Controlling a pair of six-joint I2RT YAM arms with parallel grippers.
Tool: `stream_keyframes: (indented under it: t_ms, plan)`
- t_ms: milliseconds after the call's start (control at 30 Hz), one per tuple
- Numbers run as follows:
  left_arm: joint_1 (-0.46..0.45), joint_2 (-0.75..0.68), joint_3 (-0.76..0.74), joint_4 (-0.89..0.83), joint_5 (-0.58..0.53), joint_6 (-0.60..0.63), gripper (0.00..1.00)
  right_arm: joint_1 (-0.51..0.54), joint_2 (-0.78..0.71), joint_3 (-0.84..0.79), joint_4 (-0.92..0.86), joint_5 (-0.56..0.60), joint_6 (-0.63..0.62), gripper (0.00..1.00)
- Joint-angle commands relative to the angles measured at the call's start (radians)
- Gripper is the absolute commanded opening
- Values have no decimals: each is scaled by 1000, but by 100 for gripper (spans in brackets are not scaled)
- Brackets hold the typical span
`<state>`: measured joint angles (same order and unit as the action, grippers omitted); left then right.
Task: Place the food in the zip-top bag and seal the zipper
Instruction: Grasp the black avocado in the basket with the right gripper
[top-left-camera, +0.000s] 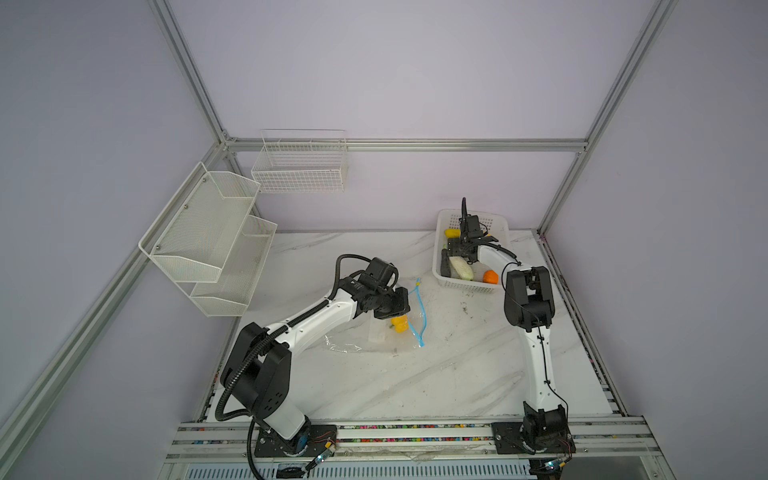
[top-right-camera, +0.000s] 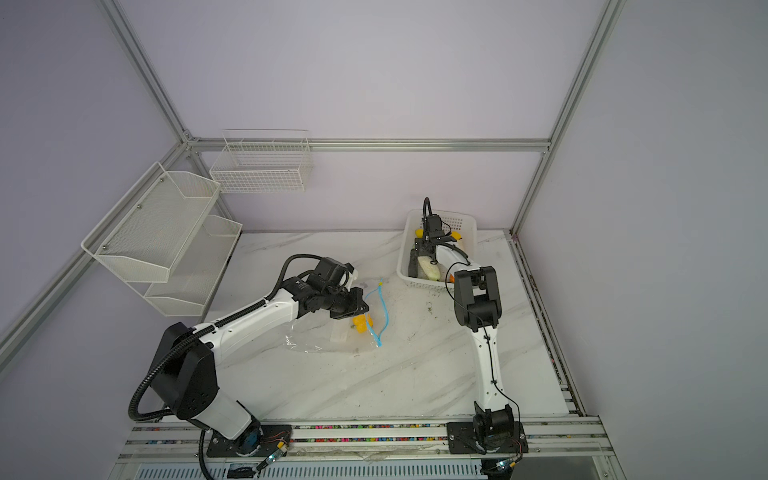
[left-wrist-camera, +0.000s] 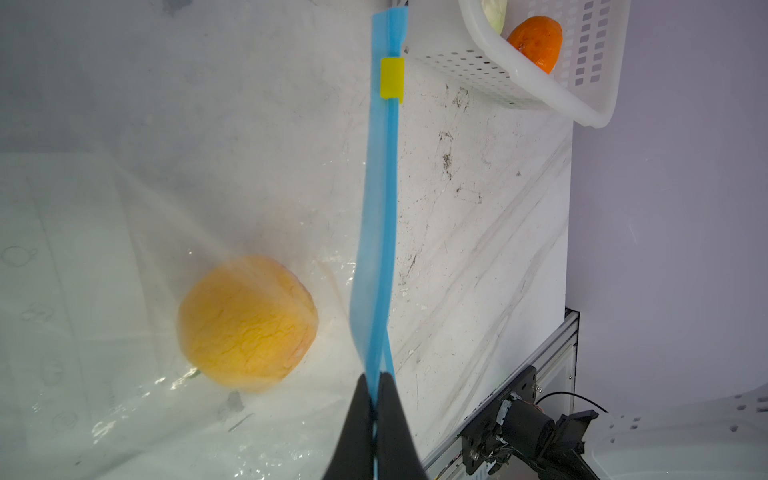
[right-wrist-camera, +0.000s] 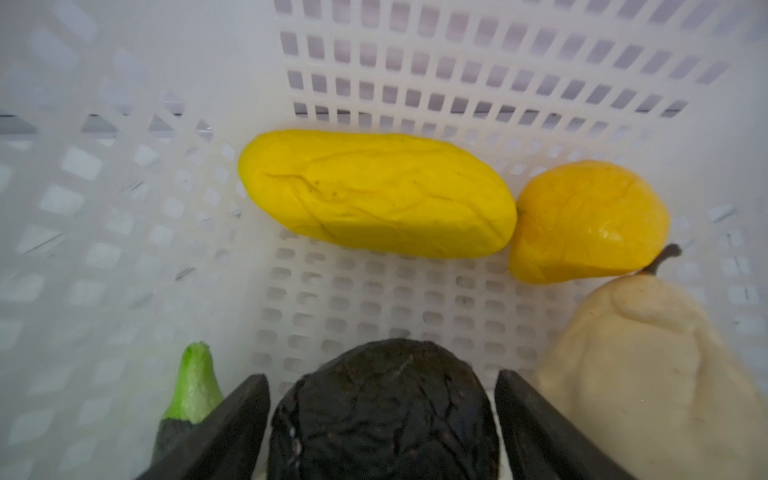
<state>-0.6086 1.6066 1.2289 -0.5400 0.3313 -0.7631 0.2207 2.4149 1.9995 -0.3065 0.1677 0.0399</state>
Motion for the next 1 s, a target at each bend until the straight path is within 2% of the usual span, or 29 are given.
stream_keyframes:
  t_ms: [0, 400, 700, 967]
  plan:
    - [9, 4, 28, 17, 14, 22, 0, -9, 16, 30, -28, -2, 11, 84]
    - [10, 14, 40, 15, 16, 24, 0, -12, -4, 38, -28, -29, 20, 71]
    - [9, 9, 34, 15, 10, 24, 0, -15, -86, 40, -37, -38, 26, 69]
    - [10, 6, 29, 27, 8, 21, 0, -15, -236, -88, 4, -94, 41, 67]
